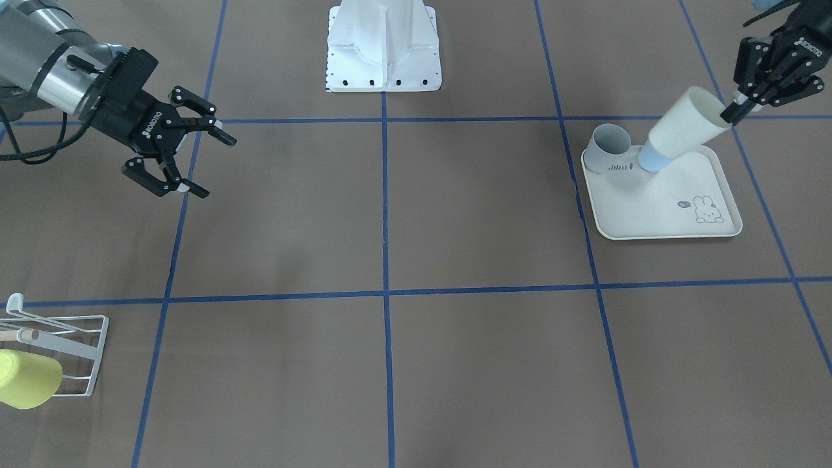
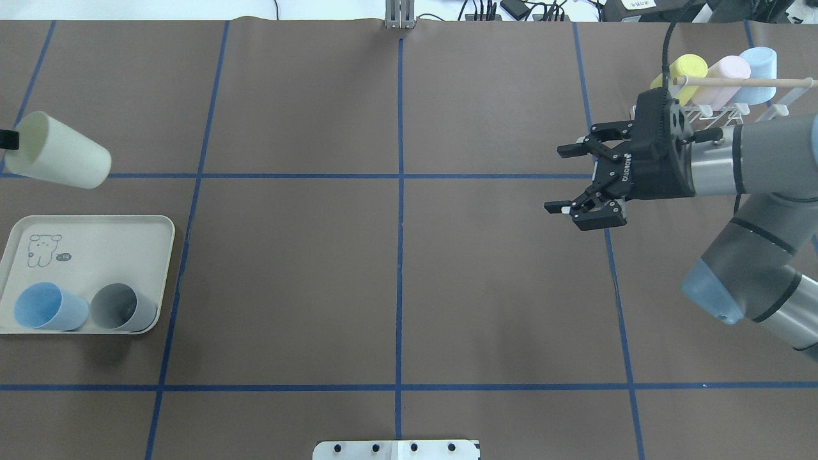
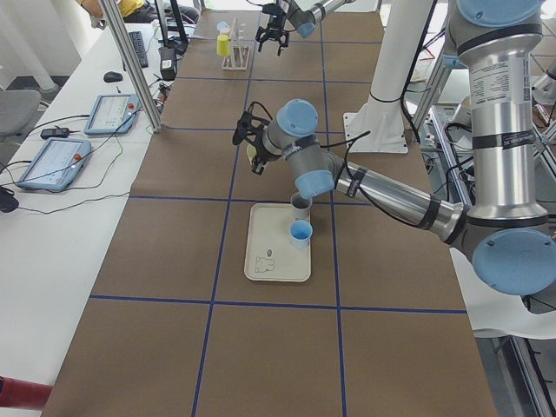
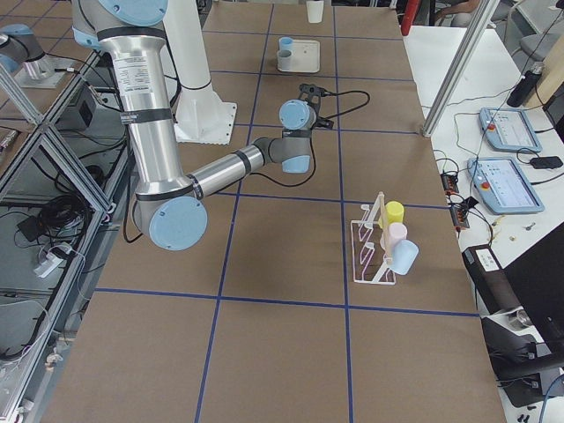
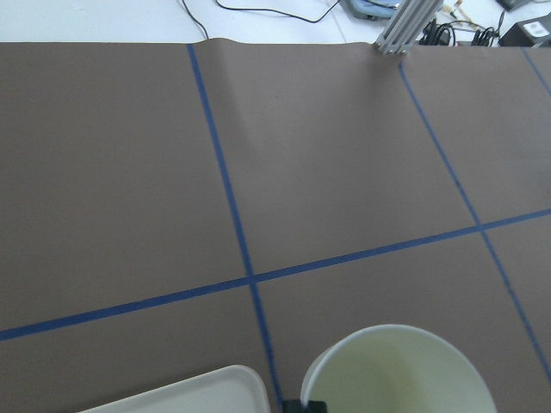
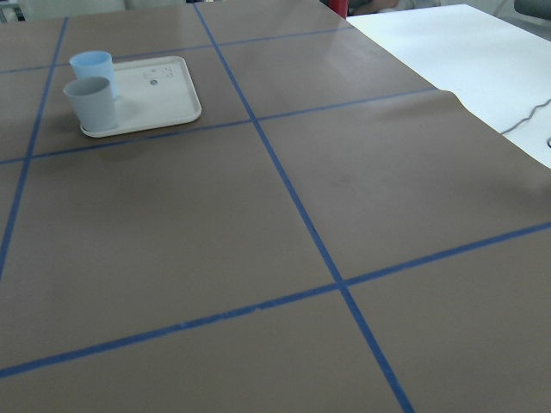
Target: Transfer IKEA cup to right arm and place on rack
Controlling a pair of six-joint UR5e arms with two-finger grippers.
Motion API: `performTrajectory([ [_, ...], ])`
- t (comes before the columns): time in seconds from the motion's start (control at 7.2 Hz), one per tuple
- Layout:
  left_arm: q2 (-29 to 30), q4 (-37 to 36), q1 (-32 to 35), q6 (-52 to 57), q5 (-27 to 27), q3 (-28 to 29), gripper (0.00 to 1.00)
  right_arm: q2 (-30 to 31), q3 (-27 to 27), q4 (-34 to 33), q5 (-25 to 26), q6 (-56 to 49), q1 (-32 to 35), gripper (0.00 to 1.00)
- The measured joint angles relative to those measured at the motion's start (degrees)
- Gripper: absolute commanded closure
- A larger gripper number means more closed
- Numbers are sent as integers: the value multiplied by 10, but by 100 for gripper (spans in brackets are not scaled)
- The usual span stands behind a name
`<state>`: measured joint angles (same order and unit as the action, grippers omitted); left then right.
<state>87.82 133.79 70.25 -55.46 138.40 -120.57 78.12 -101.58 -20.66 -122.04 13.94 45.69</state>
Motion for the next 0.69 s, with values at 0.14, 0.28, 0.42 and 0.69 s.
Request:
performTrajectory([
  [0.14, 45, -1, -31, -69, 9, -6, 100, -18, 1, 1, 25, 4, -32, 0],
  [0.28, 95, -2, -74, -138, 6, -8, 100, -37, 2, 2, 51, 5, -61, 0],
  [0.42, 141, -2, -122, -203, -18, -8, 100, -51, 2, 8, 77, 5, -86, 0],
  [0.69, 201, -5, -233, -280, -125, 1, 100, -59, 10, 47, 111, 6, -117, 0],
])
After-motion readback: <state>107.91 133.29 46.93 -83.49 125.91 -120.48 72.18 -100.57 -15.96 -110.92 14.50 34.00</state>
